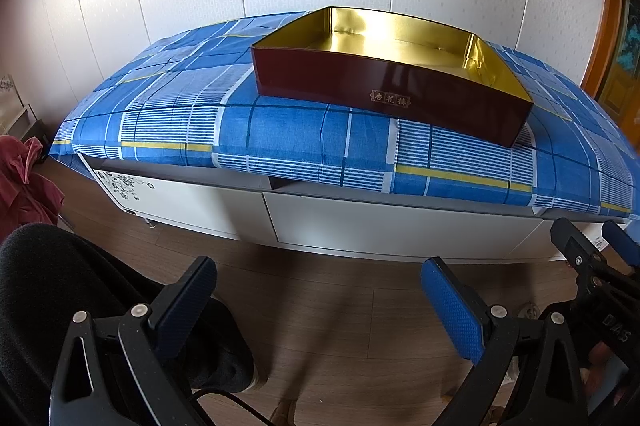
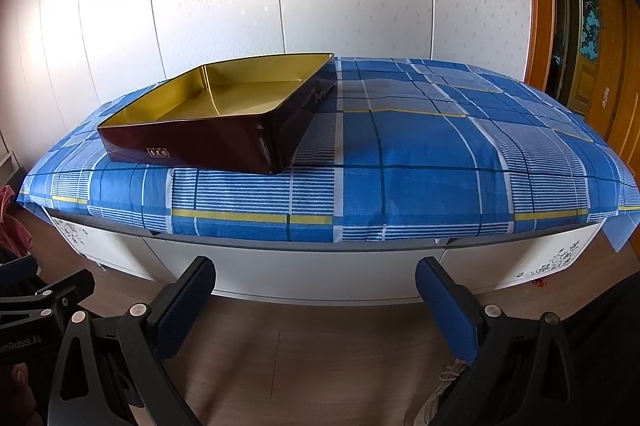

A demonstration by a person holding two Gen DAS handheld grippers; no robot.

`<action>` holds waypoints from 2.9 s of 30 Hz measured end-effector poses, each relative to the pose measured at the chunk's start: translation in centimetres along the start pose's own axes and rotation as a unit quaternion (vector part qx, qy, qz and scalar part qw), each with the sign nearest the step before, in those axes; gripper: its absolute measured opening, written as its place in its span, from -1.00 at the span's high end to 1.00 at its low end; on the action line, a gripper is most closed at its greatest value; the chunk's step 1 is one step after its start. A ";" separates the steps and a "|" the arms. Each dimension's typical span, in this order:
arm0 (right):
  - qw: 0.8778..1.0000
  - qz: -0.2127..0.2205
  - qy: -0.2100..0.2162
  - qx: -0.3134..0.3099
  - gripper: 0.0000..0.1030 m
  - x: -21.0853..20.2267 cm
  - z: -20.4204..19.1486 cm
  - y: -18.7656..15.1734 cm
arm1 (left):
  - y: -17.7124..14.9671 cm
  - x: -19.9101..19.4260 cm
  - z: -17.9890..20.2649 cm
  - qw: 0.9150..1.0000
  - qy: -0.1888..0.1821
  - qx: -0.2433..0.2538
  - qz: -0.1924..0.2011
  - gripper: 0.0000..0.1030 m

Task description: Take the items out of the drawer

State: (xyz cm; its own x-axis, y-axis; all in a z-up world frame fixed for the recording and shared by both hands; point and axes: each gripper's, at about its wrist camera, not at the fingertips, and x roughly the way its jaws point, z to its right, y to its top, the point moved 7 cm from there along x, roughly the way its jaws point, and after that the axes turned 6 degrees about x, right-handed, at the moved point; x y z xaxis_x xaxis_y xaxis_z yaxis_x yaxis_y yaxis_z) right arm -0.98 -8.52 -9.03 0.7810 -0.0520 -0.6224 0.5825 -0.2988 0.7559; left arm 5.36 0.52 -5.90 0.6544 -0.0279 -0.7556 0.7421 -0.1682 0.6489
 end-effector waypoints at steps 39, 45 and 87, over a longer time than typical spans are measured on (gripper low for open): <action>1.000 -0.018 0.006 -0.011 -0.98 0.7 -0.4 -0.5 | -0.3 0.6 0.6 1.000 -0.018 0.007 -0.018 -0.99; 0.997 -0.062 0.006 -0.039 -0.98 2.2 -0.8 -1.7 | -0.7 0.6 1.2 0.997 -0.071 0.001 -0.023 -0.99; 0.763 -0.211 -0.179 -0.584 -1.00 24.1 3.7 -11.4 | -6.4 6.6 4.3 0.965 -0.175 -0.032 -0.194 -0.99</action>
State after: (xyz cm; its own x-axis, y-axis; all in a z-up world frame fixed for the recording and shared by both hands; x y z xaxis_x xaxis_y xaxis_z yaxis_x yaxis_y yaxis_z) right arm 10.35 -9.89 -33.34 0.4781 -0.5057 -0.7181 0.7324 0.6808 0.0082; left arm 4.32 -2.87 -15.42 0.2443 -0.3084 -0.9193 0.9364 -0.1713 0.3063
